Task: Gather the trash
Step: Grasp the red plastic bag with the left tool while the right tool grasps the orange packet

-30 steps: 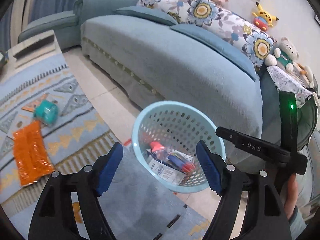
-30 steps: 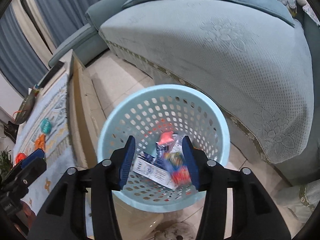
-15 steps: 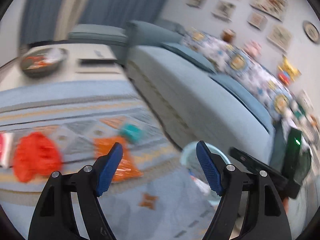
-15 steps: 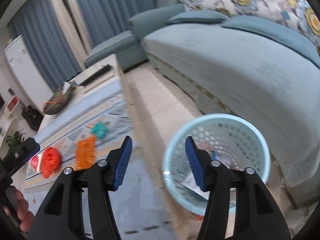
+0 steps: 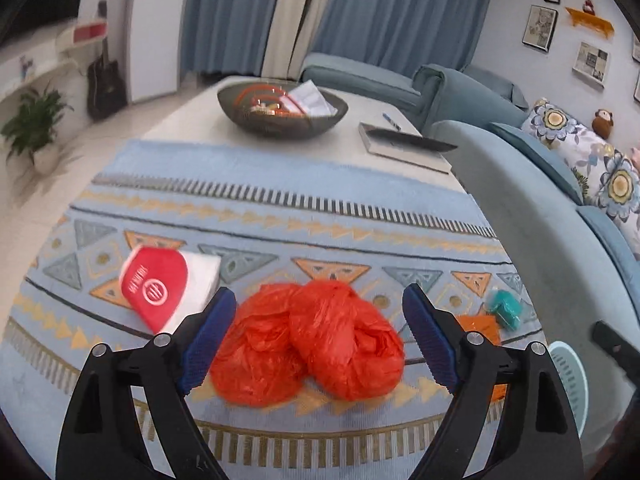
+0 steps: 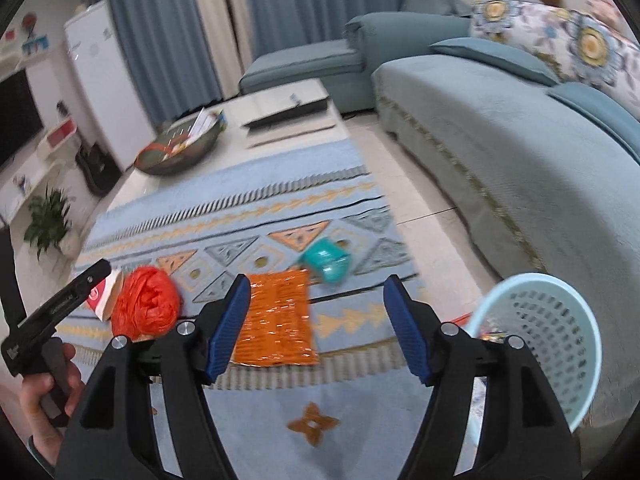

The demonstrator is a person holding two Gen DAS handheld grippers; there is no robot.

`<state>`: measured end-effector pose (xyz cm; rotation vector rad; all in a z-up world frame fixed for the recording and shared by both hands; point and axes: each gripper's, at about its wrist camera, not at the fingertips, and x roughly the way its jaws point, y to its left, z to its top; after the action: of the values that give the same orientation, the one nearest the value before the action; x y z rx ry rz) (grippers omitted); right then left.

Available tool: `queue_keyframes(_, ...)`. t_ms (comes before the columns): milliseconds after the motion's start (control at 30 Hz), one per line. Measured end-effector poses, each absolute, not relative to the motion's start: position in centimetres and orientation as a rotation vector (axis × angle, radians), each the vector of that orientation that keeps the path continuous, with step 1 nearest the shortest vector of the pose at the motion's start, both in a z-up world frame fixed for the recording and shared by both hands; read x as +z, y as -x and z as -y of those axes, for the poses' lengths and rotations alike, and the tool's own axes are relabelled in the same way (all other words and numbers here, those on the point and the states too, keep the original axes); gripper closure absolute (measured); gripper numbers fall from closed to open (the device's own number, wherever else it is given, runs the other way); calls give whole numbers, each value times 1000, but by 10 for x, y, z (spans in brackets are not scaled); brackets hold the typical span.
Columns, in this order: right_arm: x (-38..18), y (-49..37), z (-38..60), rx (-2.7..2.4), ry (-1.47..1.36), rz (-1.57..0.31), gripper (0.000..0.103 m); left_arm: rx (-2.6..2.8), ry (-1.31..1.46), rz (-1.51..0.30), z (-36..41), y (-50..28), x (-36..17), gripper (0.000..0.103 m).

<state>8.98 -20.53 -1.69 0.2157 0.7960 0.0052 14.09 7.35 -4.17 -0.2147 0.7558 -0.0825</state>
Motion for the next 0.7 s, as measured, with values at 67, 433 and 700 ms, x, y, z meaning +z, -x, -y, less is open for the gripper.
queue_keyframes(67,-31,-101,191,24,-207,-826,31,-95,216,-784,-76,-145,-49,19)
queue_keyframes(433,-93,-121,161,16,-167,-980,26,-122,251,-918,-77,-158,-83,19)
queue_keyframes(700,-115,-129,137,-12,-66,-1016,28,-74,248,-976,-70,-167,-105,35)
